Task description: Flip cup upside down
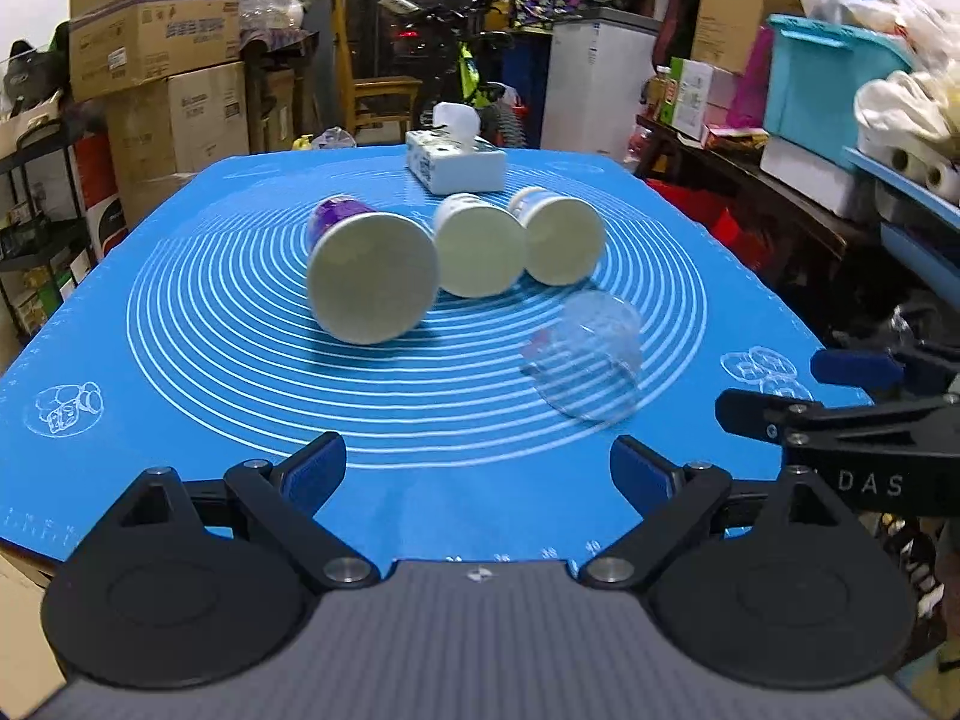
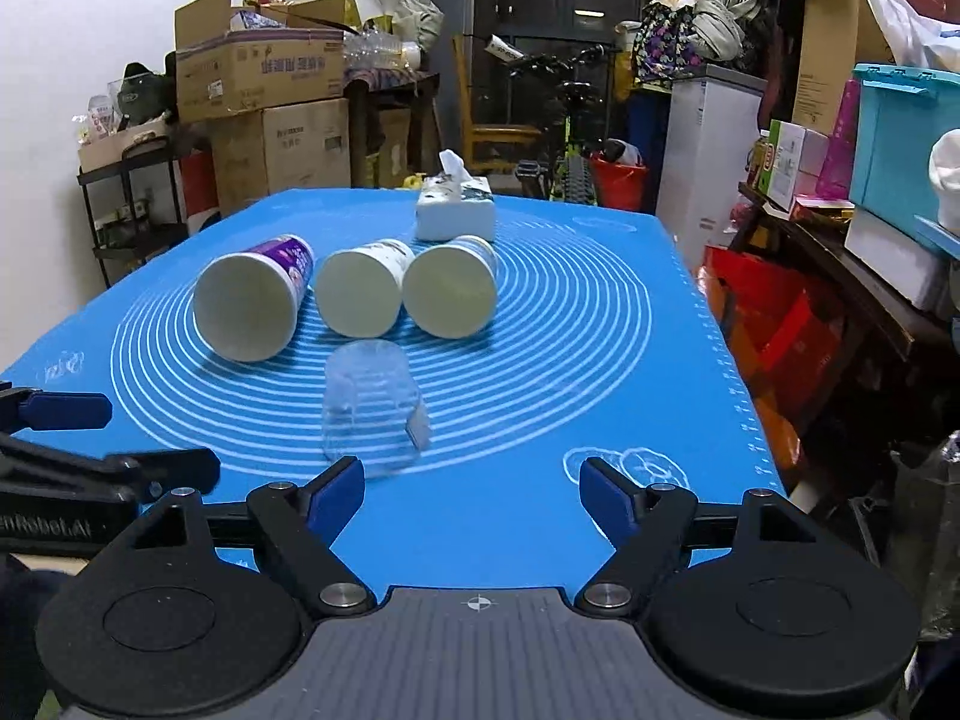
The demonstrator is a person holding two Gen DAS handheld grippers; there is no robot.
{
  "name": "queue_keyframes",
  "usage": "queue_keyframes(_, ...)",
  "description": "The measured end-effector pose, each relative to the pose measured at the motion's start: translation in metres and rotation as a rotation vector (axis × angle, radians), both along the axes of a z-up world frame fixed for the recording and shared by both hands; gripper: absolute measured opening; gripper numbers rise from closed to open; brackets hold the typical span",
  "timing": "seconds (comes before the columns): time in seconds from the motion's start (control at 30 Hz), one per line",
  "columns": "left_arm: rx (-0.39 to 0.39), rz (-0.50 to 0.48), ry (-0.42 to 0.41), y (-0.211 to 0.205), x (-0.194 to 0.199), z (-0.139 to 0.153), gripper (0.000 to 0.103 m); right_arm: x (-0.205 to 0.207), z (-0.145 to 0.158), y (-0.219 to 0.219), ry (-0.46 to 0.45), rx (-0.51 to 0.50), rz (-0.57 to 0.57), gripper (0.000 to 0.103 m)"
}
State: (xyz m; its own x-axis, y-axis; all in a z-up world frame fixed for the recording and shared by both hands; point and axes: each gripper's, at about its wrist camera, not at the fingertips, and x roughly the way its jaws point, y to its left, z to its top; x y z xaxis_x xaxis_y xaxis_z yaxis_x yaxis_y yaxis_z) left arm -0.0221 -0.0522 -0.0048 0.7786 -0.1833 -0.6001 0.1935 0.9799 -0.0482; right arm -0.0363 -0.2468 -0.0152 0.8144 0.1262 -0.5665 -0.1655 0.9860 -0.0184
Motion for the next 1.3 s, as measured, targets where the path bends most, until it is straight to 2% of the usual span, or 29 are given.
queue_keyframes(1.3,0.007,0.004,0.032,-0.0082,0.0036,-0.0054,0.094,-0.0019,-0.0059,-0.0025,0.046,-0.014,0.002,0.082)
